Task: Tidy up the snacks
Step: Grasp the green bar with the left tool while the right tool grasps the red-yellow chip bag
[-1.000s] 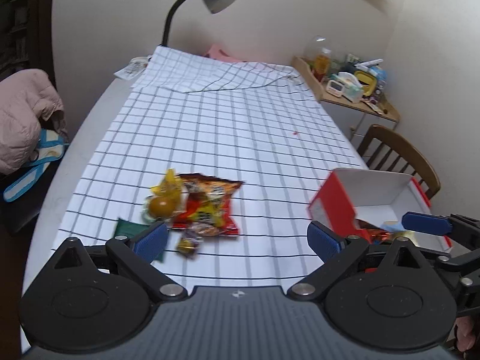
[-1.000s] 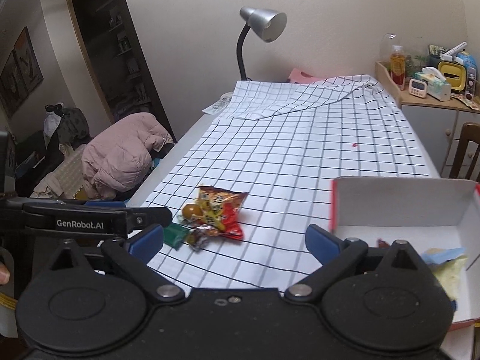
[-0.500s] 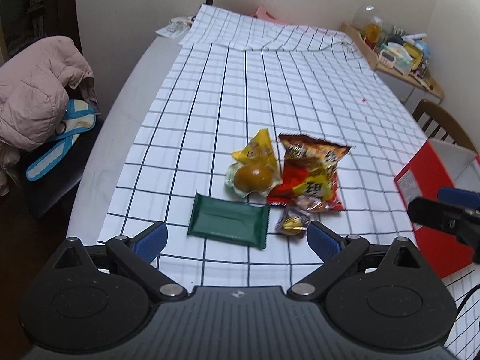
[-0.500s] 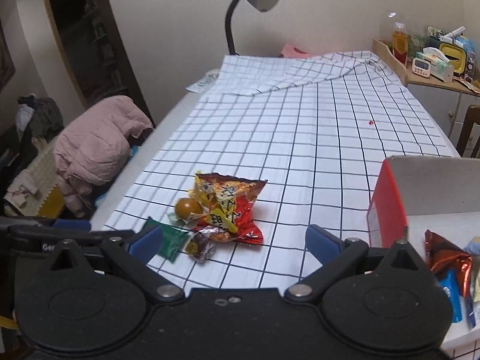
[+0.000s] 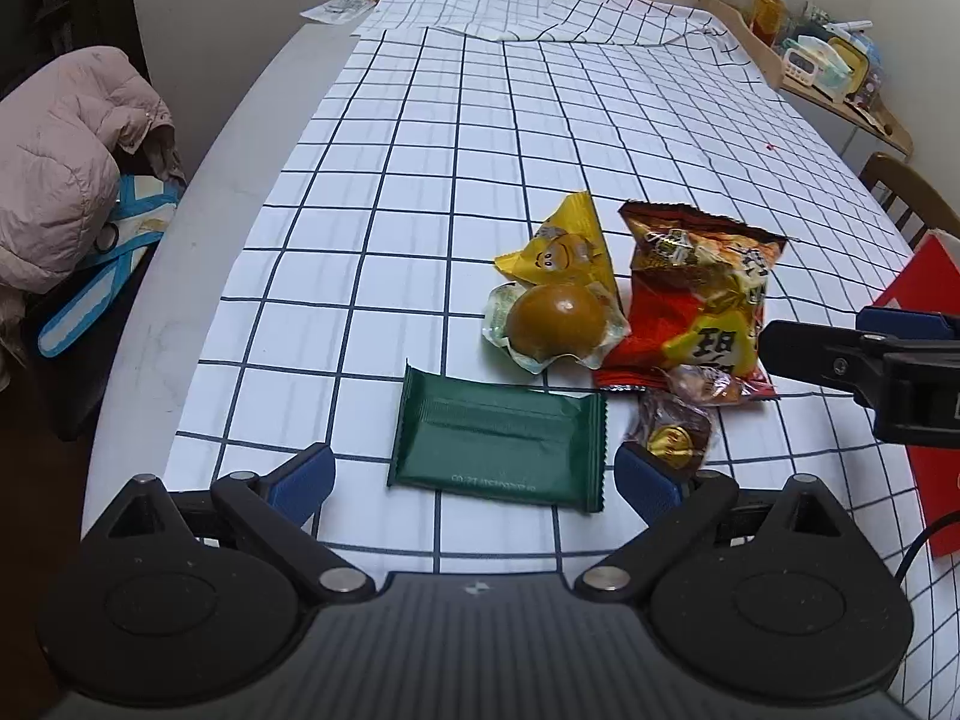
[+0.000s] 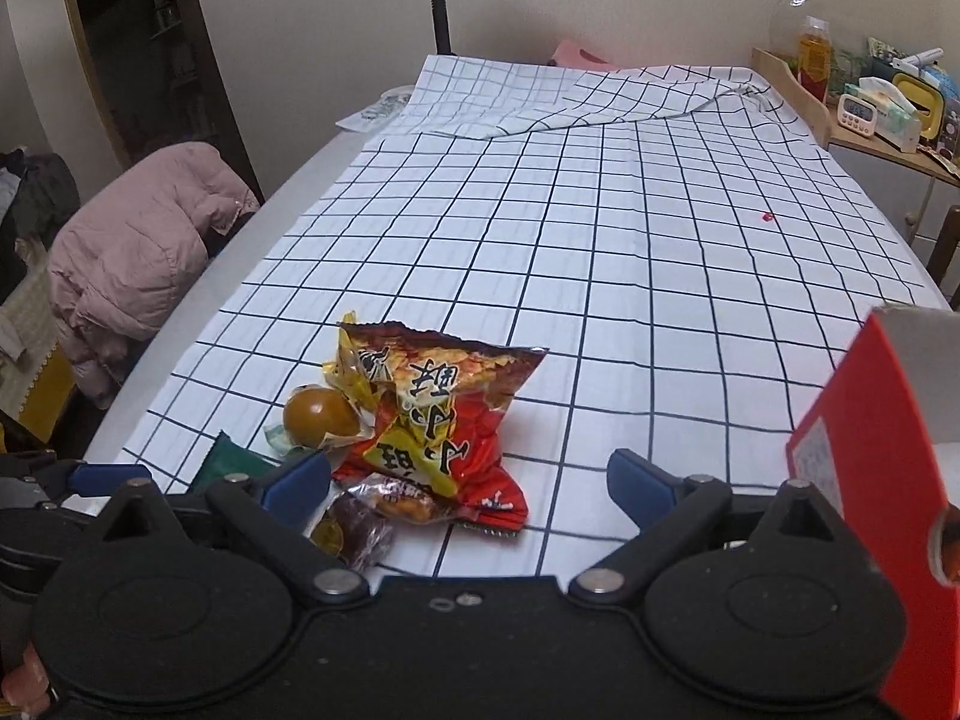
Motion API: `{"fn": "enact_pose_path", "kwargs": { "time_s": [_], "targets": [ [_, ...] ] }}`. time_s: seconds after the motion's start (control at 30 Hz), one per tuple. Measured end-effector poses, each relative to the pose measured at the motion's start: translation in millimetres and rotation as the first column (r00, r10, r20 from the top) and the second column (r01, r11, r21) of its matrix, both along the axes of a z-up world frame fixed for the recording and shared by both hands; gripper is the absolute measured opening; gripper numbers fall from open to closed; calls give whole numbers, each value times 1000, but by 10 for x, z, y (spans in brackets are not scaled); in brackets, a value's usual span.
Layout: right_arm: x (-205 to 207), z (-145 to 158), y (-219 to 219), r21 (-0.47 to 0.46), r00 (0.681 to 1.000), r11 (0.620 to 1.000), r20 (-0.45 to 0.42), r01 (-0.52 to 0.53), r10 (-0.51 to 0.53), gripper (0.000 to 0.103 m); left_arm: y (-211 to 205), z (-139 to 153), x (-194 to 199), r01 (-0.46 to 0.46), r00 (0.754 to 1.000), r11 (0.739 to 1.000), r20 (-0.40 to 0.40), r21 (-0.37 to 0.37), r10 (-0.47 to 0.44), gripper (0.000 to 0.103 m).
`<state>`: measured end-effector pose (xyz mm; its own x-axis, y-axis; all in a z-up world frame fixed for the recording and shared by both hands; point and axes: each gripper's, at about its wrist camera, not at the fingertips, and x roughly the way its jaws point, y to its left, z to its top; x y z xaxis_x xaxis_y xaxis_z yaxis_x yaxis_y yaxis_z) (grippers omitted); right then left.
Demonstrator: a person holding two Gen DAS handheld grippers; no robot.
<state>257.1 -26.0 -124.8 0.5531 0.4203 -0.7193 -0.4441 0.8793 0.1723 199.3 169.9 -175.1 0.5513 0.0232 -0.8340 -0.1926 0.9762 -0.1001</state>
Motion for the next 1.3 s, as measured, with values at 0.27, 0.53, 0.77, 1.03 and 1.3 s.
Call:
{"fn": "enact_pose_path", "kwargs": {
  "time_s": [0.27,0.53,0.77,1.03,1.3],
  "targets": [
    [172,-113,114,-23,1000,999,-13,-24,24,96,-41,-136,103,24,1000,1000,-15,8,-24,100],
    [264,-167,211,-35,999,998,-18,-43,43,93,-153,-191,126,54,999,997,-3,62,-54,100],
    [254,-213,320,-64,997,995,-8,-76,76,79,-160,-187,125,24,1000,996,12,87,-25,91],
    [239,-211,346,-66,997,995,-6,-75,75,59,-112,-161,118,4,1000,997,21,79,-6,78],
    [197,-129,266,-30,999,998,-7,-51,50,47,-76,-134,105,-18,1000,998,23,57,17,68]
  ]
}}
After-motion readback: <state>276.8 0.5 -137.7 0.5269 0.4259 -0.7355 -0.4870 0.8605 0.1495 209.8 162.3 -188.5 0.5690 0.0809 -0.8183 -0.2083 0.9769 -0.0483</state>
